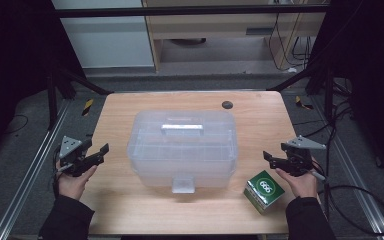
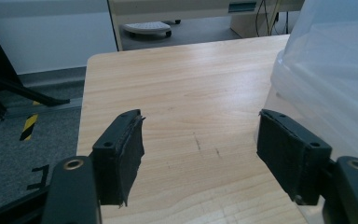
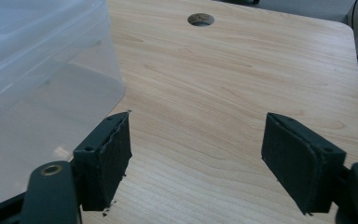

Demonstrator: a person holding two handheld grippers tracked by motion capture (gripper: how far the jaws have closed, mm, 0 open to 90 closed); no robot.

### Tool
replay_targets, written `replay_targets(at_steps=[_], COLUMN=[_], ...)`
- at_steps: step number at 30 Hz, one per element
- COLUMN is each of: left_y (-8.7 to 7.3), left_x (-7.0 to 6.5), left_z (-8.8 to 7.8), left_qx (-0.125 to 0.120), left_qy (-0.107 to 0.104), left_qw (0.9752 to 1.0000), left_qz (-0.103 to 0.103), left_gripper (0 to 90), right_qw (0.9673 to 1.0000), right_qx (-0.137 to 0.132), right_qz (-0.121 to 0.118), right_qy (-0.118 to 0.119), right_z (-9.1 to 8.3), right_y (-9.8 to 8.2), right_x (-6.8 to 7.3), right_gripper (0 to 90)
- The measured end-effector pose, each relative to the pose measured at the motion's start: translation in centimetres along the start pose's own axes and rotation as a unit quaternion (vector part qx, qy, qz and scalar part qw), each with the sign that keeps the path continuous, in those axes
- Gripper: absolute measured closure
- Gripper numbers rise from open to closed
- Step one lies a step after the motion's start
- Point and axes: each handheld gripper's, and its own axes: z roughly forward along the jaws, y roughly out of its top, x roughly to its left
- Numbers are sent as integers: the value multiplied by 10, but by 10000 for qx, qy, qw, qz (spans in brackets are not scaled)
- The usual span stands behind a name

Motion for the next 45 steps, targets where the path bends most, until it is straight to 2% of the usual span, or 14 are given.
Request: replay_targets(at_steps=[6, 9, 13, 18, 22, 25, 29, 32, 37, 38, 40, 42, 43, 45], left_y=[17, 30, 40, 53, 62, 74, 82, 92, 99, 103, 105, 112, 112, 116], left_x=[-3, -9, -13, -21, -24, -32, -37, -44, -51, -52, -53, -55, -55, -57], left_z=[-4, -8, -12, -17, -17, -18, -17, -14, -14, -14, -14, -17, -17, -18], left_qx=[-29, 42, -29, -100, -171, -230, -208, -133, -67, -41, -35, 48, 48, 95], left_qy=[-187, -306, -391, -658, -743, -838, -958, -1071, -1213, -1269, -1296, -1308, -1308, -1323], left_qw=[9998, 9990, 9984, 9960, 9946, 9918, 9901, 9862, 9823, 9802, 9793, 9761, 9761, 9736], left_qz=[99, 332, 404, 596, 704, 934, 1002, 1255, 1428, 1521, 1557, 1736, 1736, 1858], left_gripper=[283, 268, 259, 256, 259, 292, 333, 343, 347, 348, 352, 352, 352, 352], right_qw=[9998, 9998, 9998, 9998, 9997, 9996, 9994, 9993, 9992, 9993, 9993, 9993, 9993, 9992], right_qx=[73, 72, 84, 117, 144, 157, 190, 263, 286, 271, 284, 288, 288, 306], right_qz=[-122, -86, -67, -103, -117, -134, -145, -127, -98, -76, -92, -98, -98, -105], right_qy=[-107, -132, -153, -148, -182, -201, -236, -249, -246, -233, -237, -234, -234, -253], right_z=[1, 0, 0, 3, 2, 2, 3, 3, 3, 2, 2, 2, 2, 2], right_y=[0, 0, 0, 0, 0, 0, -1, -4, -5, -6, -6, -6, -6, -5], right_x=[1, -1, -2, -1, -1, -2, -2, -3, -6, -7, -8, -8, -8, -8], right_gripper=[220, 218, 214, 213, 215, 218, 232, 254, 269, 273, 273, 273, 273, 272])
